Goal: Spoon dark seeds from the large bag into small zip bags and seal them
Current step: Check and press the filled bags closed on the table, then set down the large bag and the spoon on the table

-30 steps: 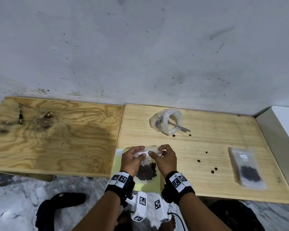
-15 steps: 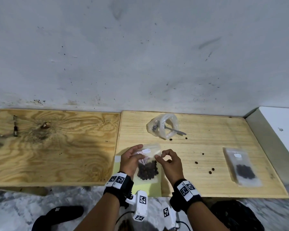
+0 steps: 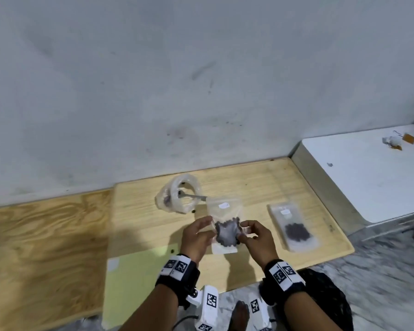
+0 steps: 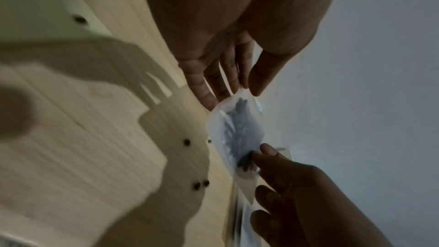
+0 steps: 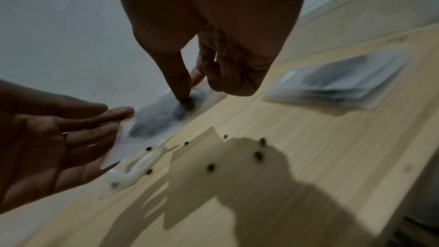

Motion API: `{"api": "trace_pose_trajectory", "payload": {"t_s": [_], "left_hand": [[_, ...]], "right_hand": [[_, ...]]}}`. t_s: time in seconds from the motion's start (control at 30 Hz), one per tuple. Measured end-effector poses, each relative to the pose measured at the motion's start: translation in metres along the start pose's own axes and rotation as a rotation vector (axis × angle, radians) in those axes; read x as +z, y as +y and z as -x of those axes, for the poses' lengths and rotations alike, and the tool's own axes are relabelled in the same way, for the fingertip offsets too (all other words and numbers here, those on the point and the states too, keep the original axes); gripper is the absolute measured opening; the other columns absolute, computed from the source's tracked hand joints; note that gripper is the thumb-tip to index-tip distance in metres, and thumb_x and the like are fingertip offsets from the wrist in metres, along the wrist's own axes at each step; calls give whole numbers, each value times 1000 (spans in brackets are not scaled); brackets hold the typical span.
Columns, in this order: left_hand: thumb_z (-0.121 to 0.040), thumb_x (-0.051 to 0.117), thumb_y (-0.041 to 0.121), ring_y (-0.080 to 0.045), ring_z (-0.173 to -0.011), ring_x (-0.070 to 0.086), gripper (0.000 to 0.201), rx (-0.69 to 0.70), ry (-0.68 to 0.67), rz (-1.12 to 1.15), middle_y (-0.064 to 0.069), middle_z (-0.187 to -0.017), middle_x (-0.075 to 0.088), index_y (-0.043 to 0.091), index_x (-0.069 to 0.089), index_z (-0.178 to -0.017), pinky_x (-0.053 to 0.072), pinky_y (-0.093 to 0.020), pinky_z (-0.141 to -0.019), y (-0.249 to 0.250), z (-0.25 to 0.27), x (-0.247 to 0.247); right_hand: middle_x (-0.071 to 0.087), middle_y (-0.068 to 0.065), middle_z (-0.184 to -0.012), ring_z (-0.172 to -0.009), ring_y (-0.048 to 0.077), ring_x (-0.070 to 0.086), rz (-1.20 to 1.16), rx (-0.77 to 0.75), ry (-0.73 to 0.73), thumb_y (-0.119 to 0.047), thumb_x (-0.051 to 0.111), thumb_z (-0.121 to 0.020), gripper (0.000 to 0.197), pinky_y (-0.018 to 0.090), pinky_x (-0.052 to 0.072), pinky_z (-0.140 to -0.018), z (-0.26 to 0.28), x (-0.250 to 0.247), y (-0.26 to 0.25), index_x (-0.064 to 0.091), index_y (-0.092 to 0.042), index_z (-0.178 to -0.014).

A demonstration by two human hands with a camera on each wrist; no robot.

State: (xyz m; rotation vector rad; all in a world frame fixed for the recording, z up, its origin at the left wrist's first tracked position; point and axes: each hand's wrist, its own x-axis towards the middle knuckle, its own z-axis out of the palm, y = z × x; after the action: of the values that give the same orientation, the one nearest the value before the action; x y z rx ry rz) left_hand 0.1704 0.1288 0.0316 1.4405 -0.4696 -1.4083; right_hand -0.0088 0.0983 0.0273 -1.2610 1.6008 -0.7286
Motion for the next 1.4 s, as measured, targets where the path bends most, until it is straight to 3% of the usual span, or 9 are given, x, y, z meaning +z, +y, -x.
{"api": "trace_pose_trajectory", "payload": {"t_s": [0.17,0.3,0.47,0.57,0.73,0.87,1.0,1.17,1.4], "left_hand": [[-88,58,-5,-30,-111,62,38,-144,-81,-185,-11,-125,62,4,62,-125,53,-35,-82,-25,-31,114],[-89,58,1,-24,-85,63,38,-243,-189,-281,-14,-111,66,5,60,-127,53,-33,-71,-44,-46,185],[-63,63,26,-30,-117,60,67,-289,-238,-397,-13,-132,60,11,60,-128,51,-43,-96,-61,-56,223],[-71,67,26,-27,-118,58,59,-308,-255,-410,-5,-137,55,17,58,-128,54,-33,-75,-57,-58,222],[-91,62,12,-20,-96,63,21,-156,-154,-353,-1,-127,61,24,63,-108,47,-27,-66,-31,-72,181],[-88,63,5,-14,-85,68,27,195,26,-433,5,-101,72,31,68,-92,47,-21,-64,10,-75,116],[-82,65,-4,-9,-71,63,35,434,283,-509,12,-90,70,30,69,-88,51,-20,-61,54,-79,31],[-68,63,-9,-9,-115,49,50,550,400,-826,9,-125,58,37,68,-87,40,-28,-96,75,-109,-62],[-67,66,-2,-25,-148,21,53,432,42,-1107,1,-154,36,40,69,-99,32,-44,-115,75,-148,-85]], "right_hand": [[66,-1,-95,-88,22,64,205,116,73,-18,75,-75,25,34,52,-76,-47,-87,33,63,-26,-94],[61,1,-109,-97,25,62,402,166,196,-32,71,-78,28,30,44,-76,-72,-141,55,63,-28,-104],[54,4,-117,-101,28,62,545,208,137,-41,68,-83,34,35,51,-82,-86,-167,78,62,-26,-113],[48,3,-127,-98,28,64,564,228,135,-42,66,-85,36,33,49,-75,-87,-167,78,59,-27,-117],[45,-2,-129,-88,22,64,457,19,201,-28,69,-85,32,32,46,-67,-92,-137,42,58,-27,-114],[55,-4,-119,-103,22,60,353,-97,62,-22,69,-86,24,27,44,-81,-108,-85,11,61,-23,-109],[61,-9,-109,-102,17,61,404,-101,-116,-26,67,-86,21,26,42,-78,-124,-19,-21,61,-28,-105],[54,-5,-118,-105,19,58,563,-111,-307,-33,65,-86,29,27,44,-80,-140,53,-52,57,-28,-114],[62,-2,-106,-94,24,62,785,-105,-380,-30,59,-85,14,28,45,-73,-157,110,-71,47,-31,-93]]}}
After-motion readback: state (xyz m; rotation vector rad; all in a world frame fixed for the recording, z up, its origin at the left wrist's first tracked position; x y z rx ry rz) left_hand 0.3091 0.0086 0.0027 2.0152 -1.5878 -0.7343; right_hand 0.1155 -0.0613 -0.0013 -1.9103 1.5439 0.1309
